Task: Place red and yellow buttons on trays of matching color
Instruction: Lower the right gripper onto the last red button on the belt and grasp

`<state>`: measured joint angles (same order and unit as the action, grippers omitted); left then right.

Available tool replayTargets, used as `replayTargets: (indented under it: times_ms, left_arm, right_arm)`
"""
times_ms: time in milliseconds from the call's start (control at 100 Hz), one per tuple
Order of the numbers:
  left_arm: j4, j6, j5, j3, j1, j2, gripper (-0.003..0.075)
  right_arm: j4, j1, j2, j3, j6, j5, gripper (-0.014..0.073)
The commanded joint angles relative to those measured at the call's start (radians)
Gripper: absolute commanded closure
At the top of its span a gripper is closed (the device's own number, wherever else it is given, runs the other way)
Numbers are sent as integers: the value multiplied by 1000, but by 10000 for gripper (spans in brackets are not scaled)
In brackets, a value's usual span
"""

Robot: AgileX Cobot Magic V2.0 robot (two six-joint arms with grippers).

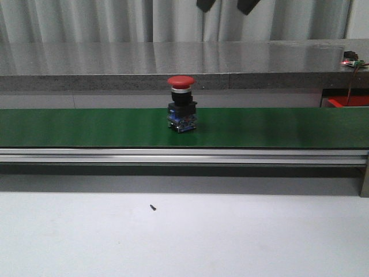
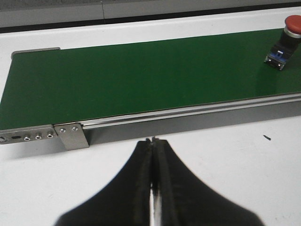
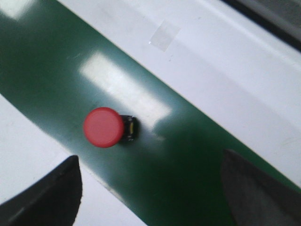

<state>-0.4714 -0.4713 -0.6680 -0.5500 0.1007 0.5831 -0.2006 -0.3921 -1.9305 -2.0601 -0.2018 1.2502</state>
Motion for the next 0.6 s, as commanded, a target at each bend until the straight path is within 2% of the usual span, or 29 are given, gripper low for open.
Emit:
replayTargets:
  times_ms: [0,220,590]
  left_arm:
    - [-33,0,59,-26,-8,-1,740]
    - [-33,0,59,-26,-8,-1,740]
    - [-33,0,59,-26,-8,-1,740]
  right_arm:
    - [-16,-23,60,10,-6,65,-5]
    - [-34,-39,47,77,1,42,-5]
    - [-58,-39,-21,89,1,9,-5]
